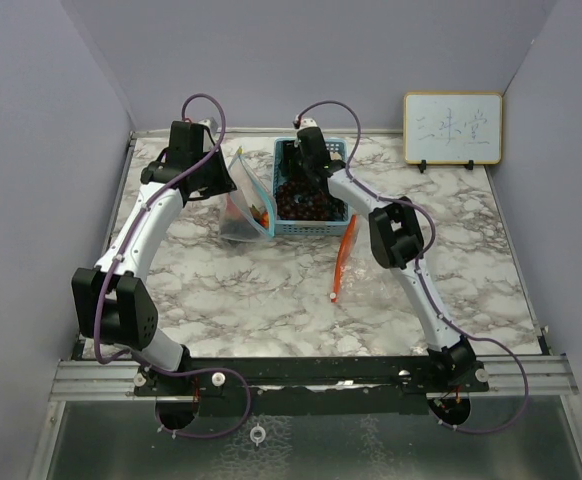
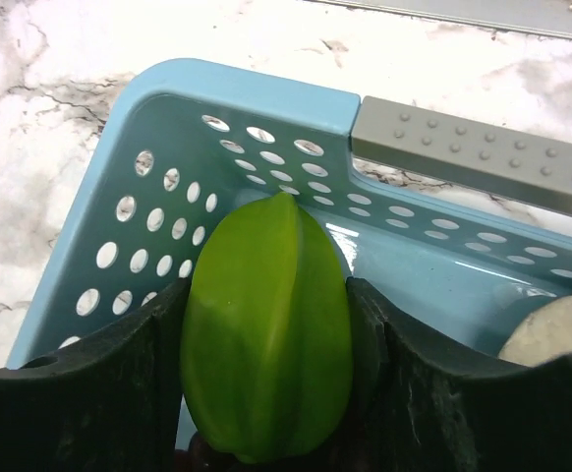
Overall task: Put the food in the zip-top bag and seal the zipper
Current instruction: Pick up the fake fruit from the bin, then place the fake fruit in the zipper food storage bag.
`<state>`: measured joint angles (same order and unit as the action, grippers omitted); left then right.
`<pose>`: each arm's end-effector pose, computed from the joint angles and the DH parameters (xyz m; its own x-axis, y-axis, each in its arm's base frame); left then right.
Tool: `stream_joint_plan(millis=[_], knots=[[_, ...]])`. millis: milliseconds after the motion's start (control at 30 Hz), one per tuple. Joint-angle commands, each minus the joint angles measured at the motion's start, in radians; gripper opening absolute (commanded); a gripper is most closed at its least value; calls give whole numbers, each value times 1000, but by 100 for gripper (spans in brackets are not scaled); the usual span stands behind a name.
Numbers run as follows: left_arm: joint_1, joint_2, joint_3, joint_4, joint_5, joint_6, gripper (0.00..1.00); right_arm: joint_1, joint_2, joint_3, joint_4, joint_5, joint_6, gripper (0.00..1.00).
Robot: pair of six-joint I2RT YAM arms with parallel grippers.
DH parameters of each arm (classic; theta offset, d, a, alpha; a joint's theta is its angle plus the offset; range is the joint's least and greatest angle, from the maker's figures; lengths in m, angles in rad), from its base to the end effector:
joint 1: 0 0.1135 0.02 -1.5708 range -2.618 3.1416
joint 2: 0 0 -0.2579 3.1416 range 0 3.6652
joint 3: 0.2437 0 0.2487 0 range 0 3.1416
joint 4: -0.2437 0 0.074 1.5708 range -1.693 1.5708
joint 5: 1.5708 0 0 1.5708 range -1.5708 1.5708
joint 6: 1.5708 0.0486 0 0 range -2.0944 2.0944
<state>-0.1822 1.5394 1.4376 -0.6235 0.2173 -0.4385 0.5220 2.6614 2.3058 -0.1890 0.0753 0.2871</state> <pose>0.3413 -0.0735 0.3259 -0.7331 -0.2865 -0.6168 0.0269 0.8940 -0.4472 0.5225 0.2963 0.1414 -0.5557 0.0061 -0.8314 -0.2962 0.9329 0.2048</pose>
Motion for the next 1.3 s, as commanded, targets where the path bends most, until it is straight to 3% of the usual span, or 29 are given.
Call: stream_joint_plan(millis=[0,300,500,667,767,1067,1267], knots=[[9,5,9,-21,-1,13,0,-9,-4,-8,11,-23,13,50],[11,-7,11,-19,5,12,0,-13,-308,-241,105,-76,-47,45],[11,-16,29,-22,9,13,0,-10,-541,-396,138,-329,-8,45],[10,-12,58,-21,16,11,0,27,-643,-482,148,-603,92,45],[10,-9,68,-19,26,8,0,89,-694,-545,179,-678,111,46],[10,-8,83,-13,39,4,0,162,-735,-664,184,-702,174,46],[10,-12,83,-12,42,-1,0,164,-691,-652,80,-537,164,46]])
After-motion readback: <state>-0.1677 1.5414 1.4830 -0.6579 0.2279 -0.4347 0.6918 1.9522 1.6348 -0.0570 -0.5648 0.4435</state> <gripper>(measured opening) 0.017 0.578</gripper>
